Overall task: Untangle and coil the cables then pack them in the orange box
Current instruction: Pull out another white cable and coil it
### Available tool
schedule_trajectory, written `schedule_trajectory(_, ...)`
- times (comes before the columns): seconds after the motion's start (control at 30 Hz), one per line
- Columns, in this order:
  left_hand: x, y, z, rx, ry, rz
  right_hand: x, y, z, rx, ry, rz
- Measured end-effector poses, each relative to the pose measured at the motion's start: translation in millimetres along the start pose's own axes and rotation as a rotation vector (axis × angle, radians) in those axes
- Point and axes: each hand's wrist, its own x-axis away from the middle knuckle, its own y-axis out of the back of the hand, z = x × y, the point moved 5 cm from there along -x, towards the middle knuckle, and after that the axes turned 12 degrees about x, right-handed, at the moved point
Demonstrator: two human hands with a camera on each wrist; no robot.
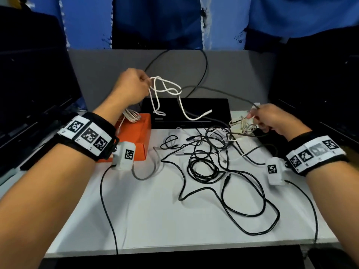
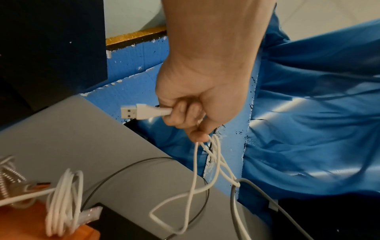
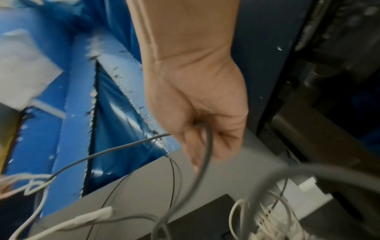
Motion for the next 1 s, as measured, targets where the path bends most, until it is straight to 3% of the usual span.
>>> schedule_trajectory(0.1, 5.9, -13.9, -10.9, 0.141, -0.061, 0.092, 19.1, -9.7, 19.4, 0.356, 0.117, 0.159)
schedule_trajectory(0.2, 16.8, -30.2, -30.6, 0.282, -0.124, 0.263, 48.1, -20.5, 66.8, 0.134, 0.351, 0.270)
schedule_trajectory(0.33, 24.3, -29.9, -65.2, 0.225, -0.224, 0.309, 79.6, -12.0, 128.4, -0.163, 0.559, 0.096)
schedule_trajectory(0.47, 36.5, -25.8, -95.6, 0.294, -0.315, 0.432, 88.1, -30.0, 168.1, -0.054, 0.670, 0.020)
schedule_trajectory(0.53, 38.7, -18.0, -103.3, 0.378, -0.335, 0.397, 81.3, -52.8, 171.6, 0.081, 0.712, 0.070)
schedule_trajectory(0.63, 33.6, 0.1, -96.1, 0.509, -0.324, 0.266, 67.4, -67.2, 162.3, 0.185, 0.658, 0.013)
schedule_trajectory(0.77, 37.3, 10.9, -82.8, 0.572, -0.348, 0.147, 55.6, -43.8, 157.1, -0.230, 0.452, 0.060)
schedule_trajectory(0.83, 40.8, 15.1, -81.9, 0.587, -0.353, 0.108, 48.4, -26.0, 159.7, -0.272, 0.427, 0.019)
schedule_trajectory(0.93, 37.3, 34.2, -74.8, 0.658, -0.294, -0.024, 60.3, -12.2, 171.7, 0.141, 0.679, -0.264)
schedule_trajectory(1.0, 30.1, 50.8, -54.8, 0.781, -0.170, -0.157, 86.5, -23.3, 175.0, 0.249, 0.934, -0.300)
